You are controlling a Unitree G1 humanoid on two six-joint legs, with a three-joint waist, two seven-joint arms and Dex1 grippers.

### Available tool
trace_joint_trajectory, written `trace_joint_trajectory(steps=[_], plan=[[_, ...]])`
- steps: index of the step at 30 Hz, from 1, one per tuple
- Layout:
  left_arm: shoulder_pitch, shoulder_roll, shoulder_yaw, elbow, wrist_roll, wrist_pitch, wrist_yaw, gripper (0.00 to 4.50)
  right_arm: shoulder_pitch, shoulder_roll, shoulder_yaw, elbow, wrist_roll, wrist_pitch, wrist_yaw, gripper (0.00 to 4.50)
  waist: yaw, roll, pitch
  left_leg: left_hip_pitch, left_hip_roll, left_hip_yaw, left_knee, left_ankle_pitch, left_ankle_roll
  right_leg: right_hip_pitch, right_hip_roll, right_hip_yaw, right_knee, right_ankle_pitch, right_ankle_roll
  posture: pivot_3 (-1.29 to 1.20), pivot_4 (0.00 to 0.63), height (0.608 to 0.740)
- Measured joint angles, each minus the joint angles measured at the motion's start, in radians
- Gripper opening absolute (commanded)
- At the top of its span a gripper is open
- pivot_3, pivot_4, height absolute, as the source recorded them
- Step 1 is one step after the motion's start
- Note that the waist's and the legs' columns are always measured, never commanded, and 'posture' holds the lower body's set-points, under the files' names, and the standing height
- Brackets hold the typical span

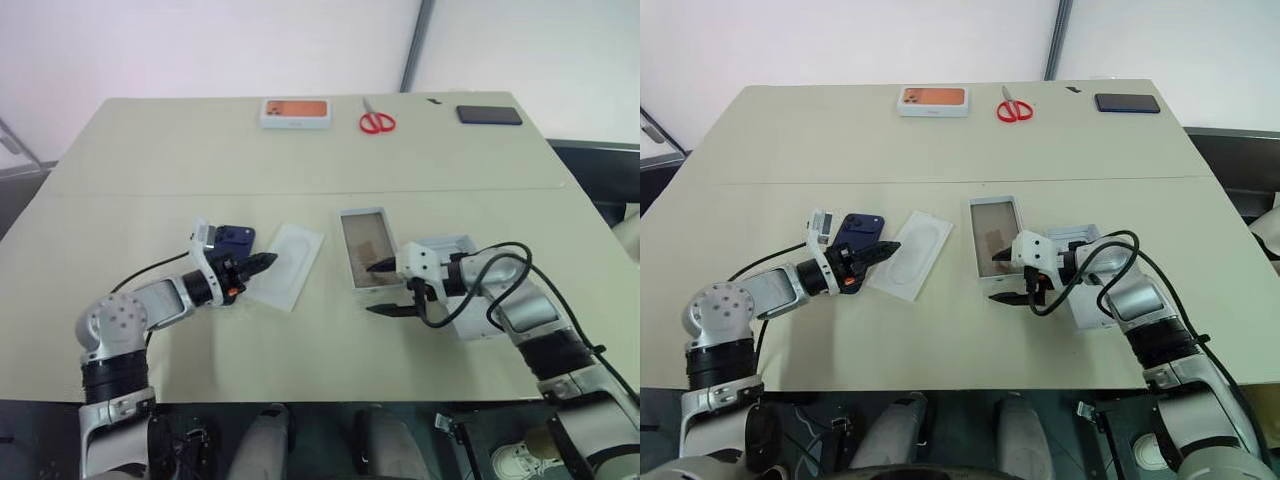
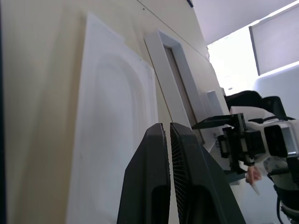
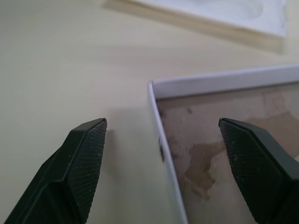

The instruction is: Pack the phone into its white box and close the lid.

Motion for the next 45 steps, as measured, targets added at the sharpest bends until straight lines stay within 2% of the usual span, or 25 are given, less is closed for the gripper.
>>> trace_joint_trajectory(steps=[3,6,9,20,30,38,41,45], plan=[[-0.001,0.024,0.001,0.007,0.023,-0.061,-0.011,2.61,0.000,0.002,-0.010,-0.004,0.012,0.004,-0.004,3.97,0.001,0.000,0.000,0.000,0.000,0.000,0.000,0.000,0.000,0.000,-0.001,0.000,0.000,0.000,0.000,0.00,0.150,0.740],[-0.013,0.080,-0.016,0.040,0.073,-0.122,-0.042,2.61,-0.001,0.004,-0.031,-0.014,0.036,0.024,-0.009,3.97,0.001,0.000,0.000,0.000,0.000,0.000,0.000,0.000,0.000,0.000,0.000,0.000,0.000,0.000,0.000,0.00,0.150,0.740],[-0.013,0.124,-0.088,0.067,0.153,-0.183,-0.087,2.61,-0.001,0.005,-0.040,-0.025,0.045,0.033,-0.015,3.97,0.001,0.000,0.000,0.000,0.000,0.001,-0.001,0.000,0.000,0.000,0.000,0.000,-0.001,0.000,0.000,0.00,0.150,0.740],[-0.088,0.105,-0.245,0.159,0.217,-0.176,-0.175,2.61,-0.003,0.035,-0.047,-0.035,0.044,0.033,-0.042,3.97,-0.001,0.000,0.000,0.000,-0.001,0.000,-0.001,0.000,0.000,0.000,0.000,0.000,0.000,0.000,0.000,0.00,0.150,0.740],[-0.132,0.115,-0.271,0.188,0.253,-0.134,-0.206,2.61,-0.001,0.035,-0.070,-0.046,0.044,0.033,-0.056,3.97,-0.002,0.000,0.000,0.000,-0.002,0.000,-0.001,0.000,0.000,0.000,0.000,0.000,0.000,0.000,0.000,0.00,0.150,0.740],[-0.112,0.089,-0.250,0.145,0.188,-0.001,-0.215,2.61,-0.002,0.040,-0.070,-0.046,0.043,0.025,-0.060,3.97,-0.001,0.000,0.000,0.000,0.000,-0.001,-0.001,0.000,0.000,0.000,0.000,0.000,0.000,0.000,0.000,0.00,0.150,0.740],[-0.102,0.071,-0.233,0.144,0.193,-0.011,-0.190,1.84,-0.002,0.041,-0.070,-0.046,0.043,0.021,-0.060,3.97,0.000,0.000,0.000,0.000,0.000,-0.001,0.000,0.000,0.000,0.000,0.000,0.000,0.000,0.000,0.000,0.00,0.150,0.740],[-0.087,0.061,-0.225,0.147,0.203,-0.037,-0.177,1.84,-0.001,0.041,-0.070,-0.046,0.043,0.017,-0.060,3.97,0.000,0.000,0.000,0.000,0.000,-0.001,0.000,0.000,0.000,0.000,0.000,0.000,0.000,0.000,0.000,0.00,0.150,0.740]])
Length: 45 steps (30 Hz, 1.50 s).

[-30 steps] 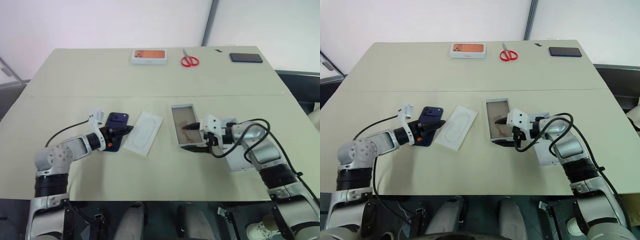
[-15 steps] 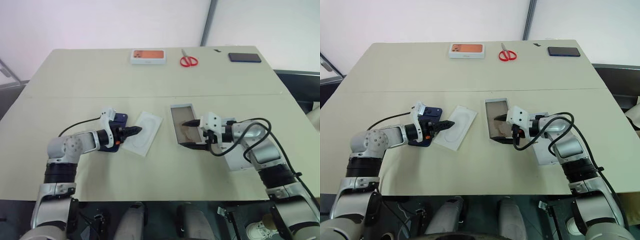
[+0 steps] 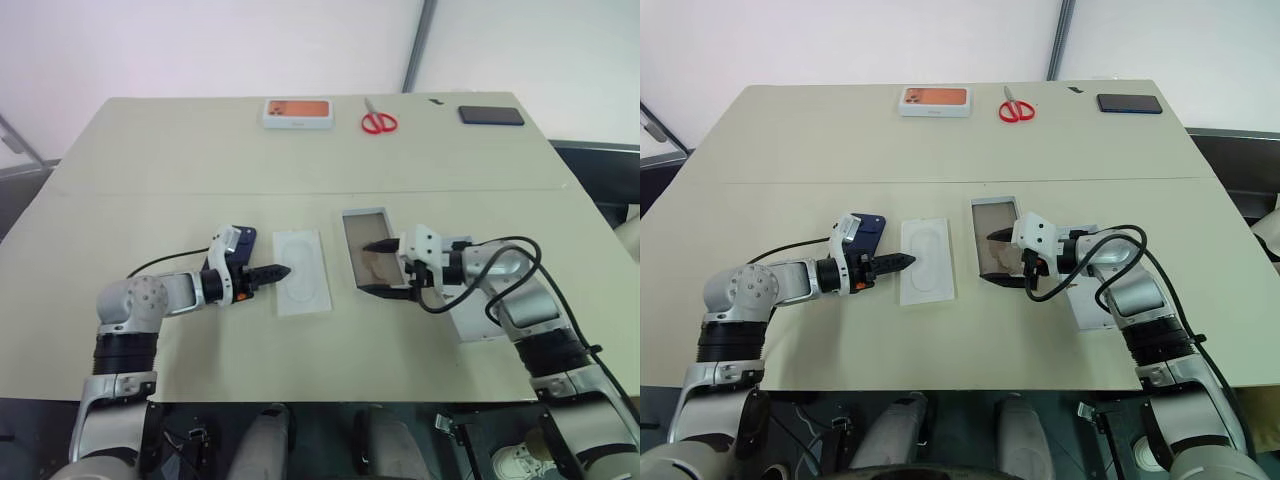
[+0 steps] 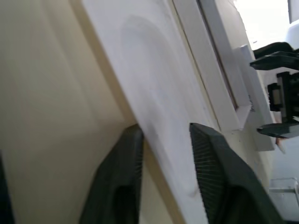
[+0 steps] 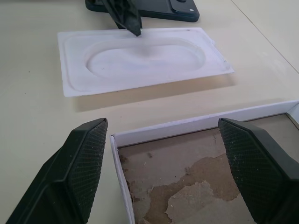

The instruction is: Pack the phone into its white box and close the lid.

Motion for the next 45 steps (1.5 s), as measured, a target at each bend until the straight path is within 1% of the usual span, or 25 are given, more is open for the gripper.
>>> trace_joint_trajectory(steps=[7,9,10,12,20,24,27,29,30,35,38,39,42,44,45], plan=[[0.006,-0.001,0.002,0.001,-0.003,-0.011,0.002,1.84,0.000,0.000,0.000,0.000,0.000,-0.004,-0.003,3.97,-0.001,0.000,0.000,0.001,0.000,0.000,0.000,0.000,0.000,0.001,0.000,0.000,0.000,0.000,0.000,0.00,0.150,0.740],[0.006,-0.002,0.002,0.002,-0.002,-0.010,0.004,1.30,0.000,0.000,0.000,0.000,0.000,-0.005,-0.005,3.97,-0.001,0.000,0.000,0.001,0.000,0.000,0.000,0.000,0.000,0.001,0.000,0.000,0.000,0.000,0.000,0.00,0.150,0.740],[0.005,-0.005,0.005,0.008,-0.002,-0.009,0.009,0.92,0.000,0.000,0.000,0.000,0.000,-0.006,-0.006,3.97,-0.001,0.000,0.000,0.001,0.000,0.000,0.000,0.000,0.000,0.001,0.000,0.000,0.000,0.000,0.000,0.00,0.150,0.740],[-0.006,-0.013,0.014,0.006,-0.008,-0.006,0.012,0.01,0.000,0.000,0.000,0.000,-0.001,-0.006,-0.007,3.97,0.000,0.001,-0.001,0.001,0.000,0.000,0.000,0.000,0.000,0.001,0.000,0.000,0.000,0.000,0.000,0.00,0.150,0.740],[-0.020,-0.021,0.041,0.021,-0.016,0.017,0.026,0.01,0.000,0.000,0.000,0.000,0.000,-0.005,-0.013,3.97,-0.003,0.001,-0.002,0.001,0.000,0.000,0.000,0.000,0.000,0.001,0.000,0.000,0.000,0.000,0.000,0.00,0.150,0.740],[-0.034,-0.037,0.085,0.042,-0.039,0.046,0.050,0.01,0.000,0.001,0.000,0.000,0.003,0.001,-0.007,3.97,-0.004,0.001,-0.002,0.001,0.000,0.000,0.000,0.000,0.000,0.001,0.000,0.000,0.000,0.000,0.000,0.00,0.150,0.740],[-0.039,-0.043,0.131,0.055,-0.065,0.076,0.070,0.01,0.000,0.002,0.001,0.000,0.012,0.018,0.006,3.97,-0.005,0.001,-0.002,0.001,0.000,0.000,0.000,0.000,0.000,0.001,0.000,0.000,0.000,0.000,0.000,0.00,0.150,0.740],[-0.056,-0.059,0.191,0.083,-0.092,0.106,0.100,0.01,0.000,0.001,0.010,0.000,0.008,0.024,0.017,3.97,-0.004,0.001,-0.001,0.001,0.000,0.000,0.000,0.000,0.000,0.000,0.001,0.000,0.000,0.000,0.000,0.00,0.150,0.740],[-0.067,-0.068,0.226,0.092,-0.107,0.123,0.121,0.01,0.000,-0.001,0.024,0.000,-0.002,0.027,0.026,3.97,-0.003,0.000,-0.001,0.000,0.000,0.000,0.000,0.000,0.000,0.000,0.001,0.000,0.000,0.000,0.000,0.00,0.150,0.740],[-0.103,-0.094,0.312,0.094,-0.159,0.168,0.188,0.01,0.001,-0.025,0.067,0.018,-0.050,0.011,0.057,3.97,0.000,-0.001,0.000,-0.001,-0.002,0.000,0.000,0.000,0.000,0.000,0.000,0.000,0.000,0.000,0.000,0.00,0.150,0.740],[-0.102,-0.107,0.349,0.091,-0.185,0.195,0.223,0.00,0.000,-0.044,0.067,0.042,-0.054,0.009,0.078,3.11,0.000,-0.001,0.000,-0.001,-0.003,0.000,0.000,0.000,0.000,0.000,0.000,0.000,0.000,0.000,0.000,0.00,0.150,0.740],[-0.101,-0.112,0.353,0.087,-0.191,0.203,0.230,0.00,0.001,-0.045,0.067,0.044,-0.054,0.009,0.085,2.63,0.000,-0.001,0.000,-0.001,-0.003,0.000,0.000,0.000,0.000,-0.001,0.000,0.000,0.000,0.000,0.000,0.00,0.150,0.740],[-0.100,-0.136,0.358,0.074,-0.212,0.221,0.256,0.00,0.000,-0.054,0.067,0.045,-0.054,0.013,0.110,0.98,-0.001,-0.001,0.000,0.000,-0.003,0.000,0.000,0.000,-0.001,0.000,0.000,0.000,0.000,0.000,0.000,0.00,0.150,0.740],[-0.098,-0.140,0.360,0.068,-0.213,0.225,0.268,0.00,0.000,-0.063,0.067,0.050,-0.057,0.012,0.119,0.05,-0.002,-0.001,0.000,0.000,-0.003,0.000,0.000,0.000,-0.001,-0.001,0.000,0.000,0.000,0.000,0.000,0.00,0.150,0.740],[-0.097,-0.140,0.362,0.067,-0.214,0.225,0.272,0.00,0.000,-0.063,0.067,0.051,-0.057,0.008,0.120,0.05,-0.002,-0.001,0.000,0.000,-0.003,0.000,0.000,0.000,-0.001,-0.001,0.000,0.000,0.000,0.000,0.000,0.00,0.150,0.740]])
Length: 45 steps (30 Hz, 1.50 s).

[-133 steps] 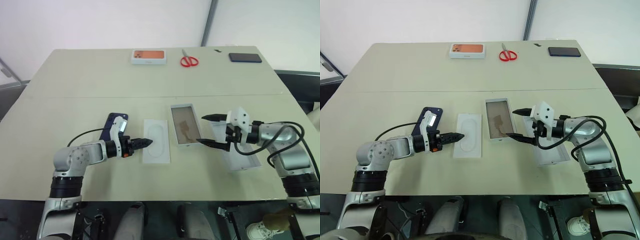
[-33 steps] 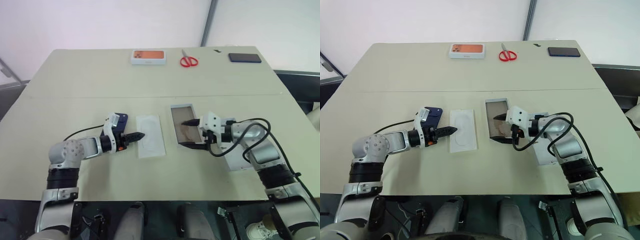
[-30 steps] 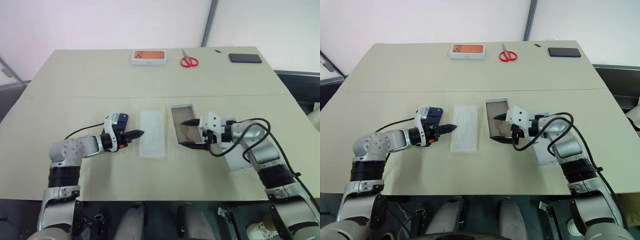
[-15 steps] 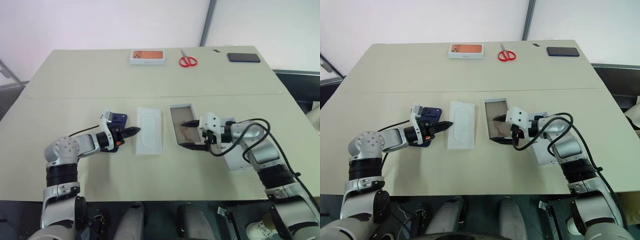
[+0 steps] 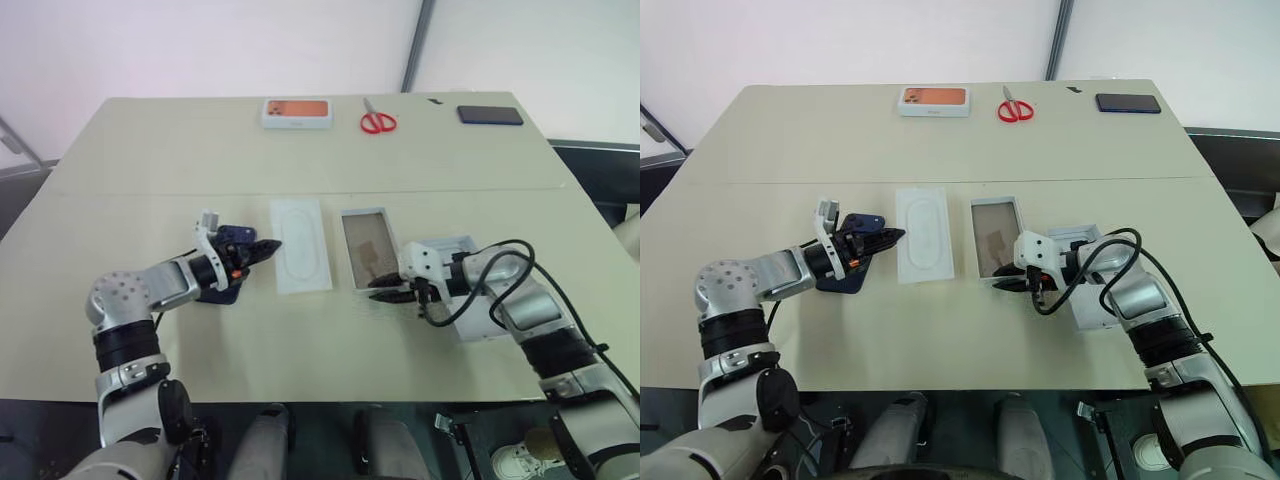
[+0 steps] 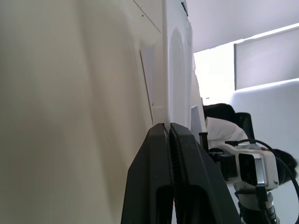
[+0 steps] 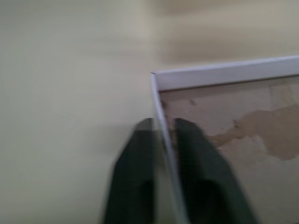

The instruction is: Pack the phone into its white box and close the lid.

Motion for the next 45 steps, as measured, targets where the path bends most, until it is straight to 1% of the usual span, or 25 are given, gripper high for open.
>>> trace_joint_trajectory(steps=[3,6,10,12,15,18,22,27,29,30,32,33,38,43,45], plan=[[0.003,-0.014,0.005,-0.011,-0.008,-0.003,0.017,0.00,0.000,0.014,0.001,-0.001,0.001,0.010,0.000,0.05,0.001,0.000,0.000,0.000,0.000,0.000,0.000,0.000,0.000,0.000,0.000,0.000,0.000,0.000,0.000,0.00,0.150,0.740],[-0.021,-0.051,0.060,-0.009,-0.042,-0.042,0.050,0.00,0.002,0.068,0.007,-0.032,0.004,0.034,-0.025,0.05,0.000,-0.001,0.000,0.000,0.000,-0.001,0.000,0.001,-0.001,0.000,0.000,0.000,0.000,0.000,0.000,0.00,0.150,0.740],[-0.069,-0.054,0.102,-0.009,-0.089,-0.065,0.089,0.00,0.035,0.146,0.032,-0.146,0.009,0.071,-0.077,0.05,0.001,-0.001,0.000,0.000,0.000,-0.002,0.000,0.001,-0.003,0.000,0.000,0.000,0.000,0.000,0.000,0.00,0.150,0.740],[-0.071,-0.055,0.099,-0.009,-0.105,-0.058,0.103,0.00,0.052,0.170,0.061,-0.192,0.004,0.073,-0.102,0.05,0.002,-0.001,0.000,0.000,-0.002,-0.002,0.000,0.002,-0.004,0.000,-0.001,0.000,0.000,0.000,0.001,0.00,0.150,0.740],[-0.063,-0.062,0.092,-0.012,-0.121,-0.048,0.114,0.00,0.073,0.182,0.070,-0.222,0.000,0.081,-0.130,0.05,0.003,-0.001,0.000,0.000,-0.003,-0.002,0.000,0.001,-0.002,0.000,-0.002,0.000,0.000,0.001,0.001,0.00,0.150,0.740],[-0.042,-0.074,0.077,-0.022,-0.128,-0.039,0.129,0.00,0.073,0.178,0.061,-0.229,0.011,0.118,-0.137,0.91,0.004,-0.002,0.000,0.000,-0.003,-0.002,0.000,0.001,-0.002,0.000,-0.003,0.000,0.000,0.001,0.002,0.00,0.150,0.740],[-0.040,-0.083,0.055,-0.030,-0.131,-0.039,0.144,0.00,0.062,0.169,0.040,-0.228,0.021,0.125,-0.142,2.96,0.002,-0.002,0.000,0.000,-0.004,-0.002,0.000,0.001,-0.002,0.000,-0.003,0.000,0.000,0.001,0.002,0.00,0.150,0.740],[-0.025,-0.086,0.032,-0.058,-0.145,-0.042,0.145,0.00,0.062,0.119,-0.005,-0.252,0.073,0.146,-0.119,2.96,0.002,-0.002,0.000,0.000,-0.003,-0.002,0.000,0.001,-0.001,0.000,-0.003,0.000,0.000,0.001,0.002,0.00,0.150,0.740],[-0.005,-0.088,0.018,-0.078,-0.150,-0.041,0.145,0.00,0.067,0.068,-0.043,-0.269,0.103,0.156,-0.097,2.96,0.003,-0.002,0.000,0.000,-0.004,-0.002,0.000,0.001,-0.001,0.000,-0.003,0.000,0.000,0.001,0.002,0.00,0.150,0.740],[0.010,-0.096,0.014,-0.088,-0.151,-0.043,0.145,0.00,0.077,0.026,-0.070,-0.272,0.117,0.157,-0.083,2.96,0.005,-0.002,0.000,-0.001,-0.004,-0.002,0.000,0.001,-0.001,0.001,-0.003,0.000,0.000,0.001,0.002,0.00,0.150,0.740],[0.049,-0.101,-0.007,-0.105,-0.150,-0.045,0.144,0.00,0.096,-0.046,-0.120,-0.266,0.119,0.147,-0.066,2.96,0.006,-0.002,0.000,-0.001,-0.005,-0.001,0.000,0.001,-0.001,0.001,-0.004,0.000,-0.001,0.001,0.002,0.00,0.150,0.740],[0.061,-0.108,-0.015,-0.105,-0.149,-0.051,0.144,0.00,0.103,-0.064,-0.140,-0.250,0.117,0.131,-0.067,2.96,0.006,-0.003,0.000,-0.001,-0.005,-0.001,0.000,0.001,-0.001,0.001,-0.004,0.000,-0.001,0.001,0.002,0.00,0.150,0.740],[0.070,-0.113,-0.111,-0.096,-0.100,-0.090,0.119,0.00,0.091,-0.020,-0.177,-0.142,0.101,0.031,-0.131,2.96,-0.001,-0.003,0.000,0.000,-0.004,0.001,0.000,0.001,-0.001,0.000,-0.003,0.000,-0.001,0.001,0.002,0.00,0.150,0.740],[0.072,-0.114,-0.159,-0.069,-0.053,-0.147,0.088,0.00,0.091,0.017,-0.172,-0.136,0.093,0.013,-0.159,2.96,0.004,-0.003,0.000,-0.001,-0.004,0.001,0.000,0.001,-0.001,0.000,-0.003,0.000,-0.001,0.001,0.002,0.00,0.150,0.740],[0.072,-0.116,-0.176,-0.063,-0.044,-0.155,0.076,0.64,0.091,0.023,-0.164,-0.136,0.088,0.008,-0.165,3.02,0.004,-0.003,0.000,-0.001,-0.004,0.001,0.000,0.001,-0.001,0.001,-0.004,0.000,-0.001,0.001,0.002,0.00,0.150,0.740]])
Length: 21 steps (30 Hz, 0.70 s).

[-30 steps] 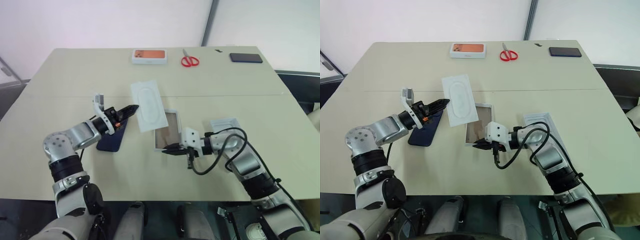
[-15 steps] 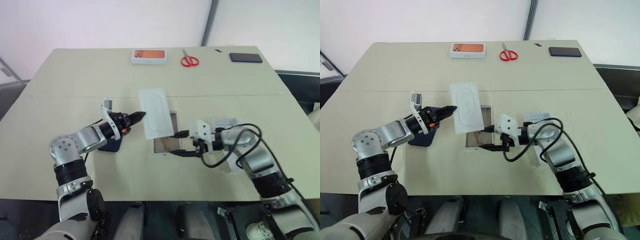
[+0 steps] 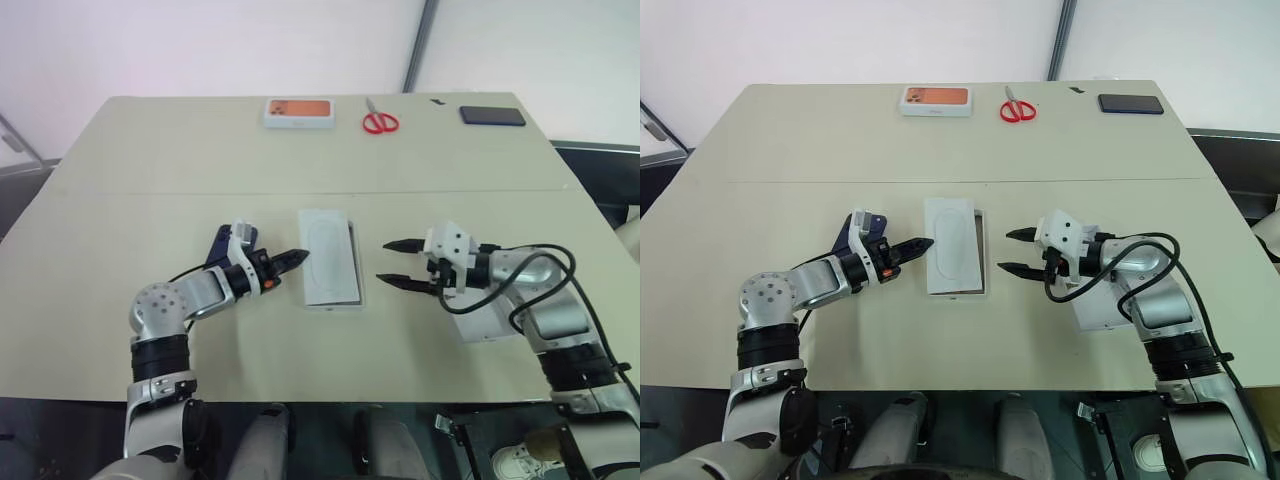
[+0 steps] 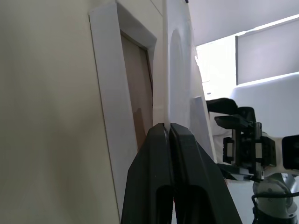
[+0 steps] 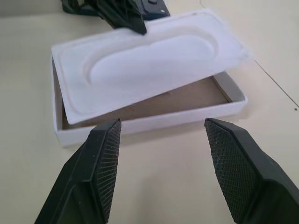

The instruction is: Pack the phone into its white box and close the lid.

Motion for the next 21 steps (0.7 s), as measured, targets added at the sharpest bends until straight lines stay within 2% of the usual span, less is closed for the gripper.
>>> trace_joint_trajectory(steps=[2,7,14,17,20,21], plan=[[0.000,0.001,-0.002,0.007,0.005,-0.004,-0.016,1.42,0.000,0.000,0.001,0.000,-0.002,-0.002,-0.003,3.02,0.000,0.000,0.000,0.000,0.000,0.000,0.000,0.000,0.000,0.000,0.000,0.000,0.000,0.000,0.000,0.00,0.150,0.740],[-0.011,0.012,-0.017,-0.004,0.007,-0.014,-0.053,3.99,-0.008,0.004,0.005,0.001,-0.004,-0.003,-0.012,3.02,-0.001,0.000,0.000,0.000,0.000,0.000,0.000,0.000,0.000,0.000,0.000,0.000,0.000,0.000,0.000,0.00,0.150,0.740],[-0.015,0.072,-0.058,-0.014,0.044,-0.030,-0.086,3.99,-0.059,0.078,0.011,0.000,0.004,0.022,-0.043,3.02,-0.004,0.000,0.000,0.000,0.000,-0.002,0.000,0.000,0.000,-0.001,0.000,0.000,0.000,0.000,0.000,0.00,0.150,0.740],[-0.007,0.120,-0.075,-0.055,0.073,-0.082,-0.131,4.05,-0.074,0.124,0.021,-0.009,0.010,0.056,-0.063,2.17,-0.003,0.000,0.000,0.000,0.000,-0.002,-0.001,0.000,0.000,-0.001,0.000,0.000,0.000,0.000,0.000,0.00,0.150,0.740],[0.011,0.201,-0.117,-0.116,0.148,-0.194,-0.205,4.05,-0.077,0.182,0.075,-0.013,-0.010,0.068,-0.098,0.75,-0.005,0.000,0.000,0.000,0.000,-0.002,-0.002,0.000,0.000,-0.001,0.000,0.001,0.000,0.000,0.000,0.00,0.150,0.740],[0.019,0.221,-0.124,-0.123,0.170,-0.219,-0.225,4.05,-0.078,0.196,0.097,-0.013,-0.029,0.066,-0.112,0.13,-0.005,0.000,0.000,0.000,0.000,-0.002,-0.002,0.000,0.000,-0.002,0.000,0.001,0.000,0.000,0.000,0.00,0.150,0.740]])
